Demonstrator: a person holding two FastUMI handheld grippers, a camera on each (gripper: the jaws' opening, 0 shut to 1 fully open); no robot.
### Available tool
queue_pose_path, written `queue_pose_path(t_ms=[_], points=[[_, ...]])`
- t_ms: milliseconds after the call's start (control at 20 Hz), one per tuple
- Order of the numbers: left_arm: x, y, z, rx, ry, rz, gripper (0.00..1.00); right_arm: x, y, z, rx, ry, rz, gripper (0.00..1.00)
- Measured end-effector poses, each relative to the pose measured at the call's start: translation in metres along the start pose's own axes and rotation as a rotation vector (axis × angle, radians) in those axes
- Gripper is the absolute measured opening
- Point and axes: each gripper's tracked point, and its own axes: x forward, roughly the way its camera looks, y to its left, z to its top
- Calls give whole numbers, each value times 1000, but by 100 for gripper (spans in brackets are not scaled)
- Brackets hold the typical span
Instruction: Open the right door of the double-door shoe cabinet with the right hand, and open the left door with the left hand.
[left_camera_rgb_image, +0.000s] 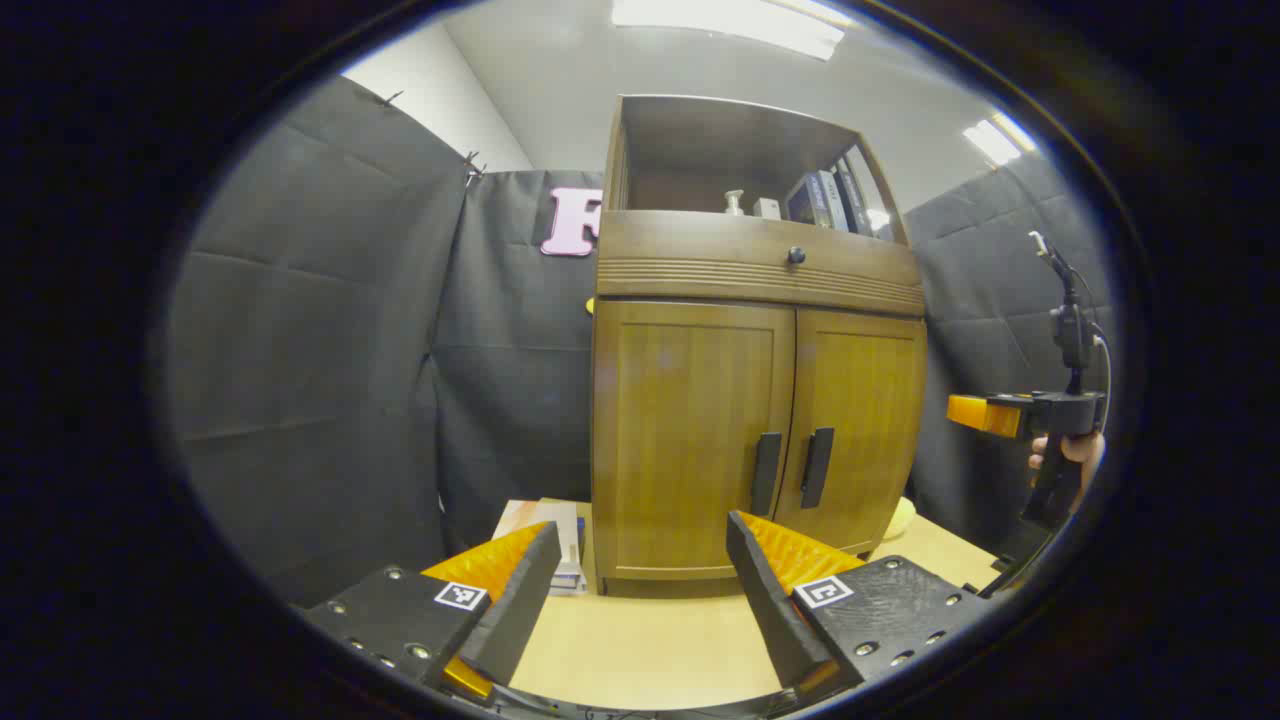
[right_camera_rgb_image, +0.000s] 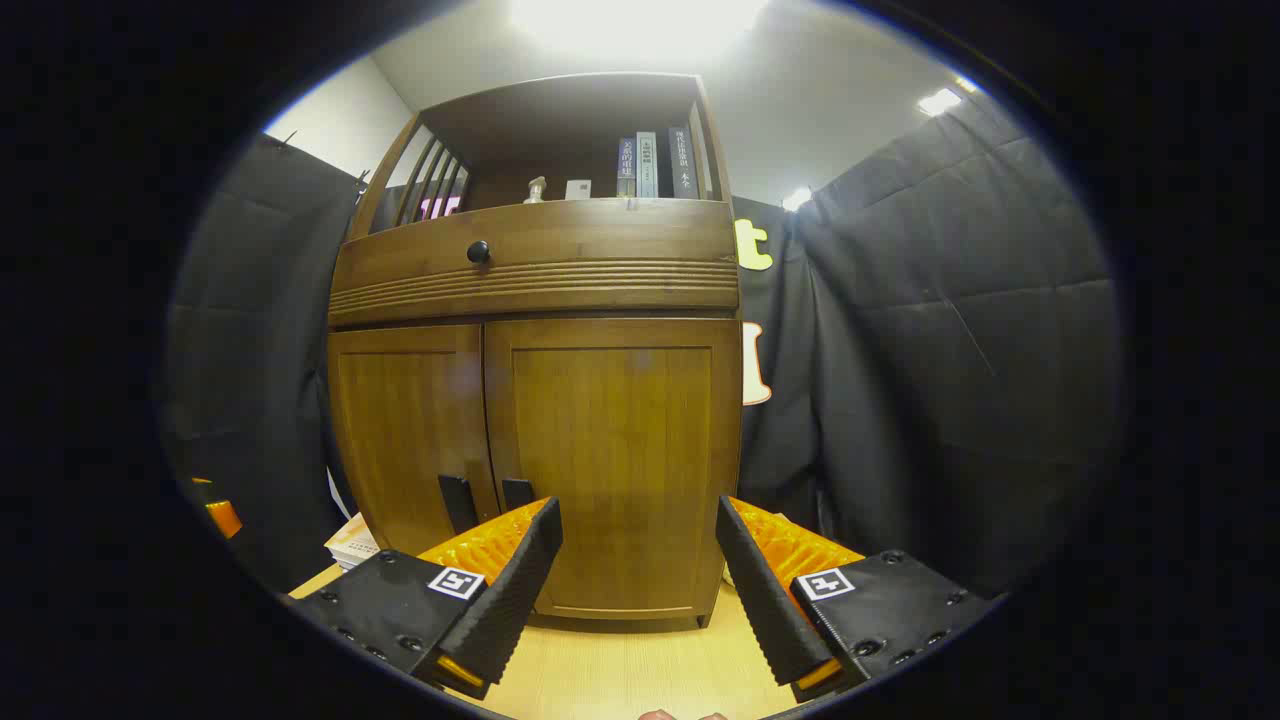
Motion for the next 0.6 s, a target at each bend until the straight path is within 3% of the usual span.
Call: queue_pose_path(t_ms=[600], points=[[4,0,-11,-50,-11,-22,96,-24,-26,-16,12,33,-64,98]])
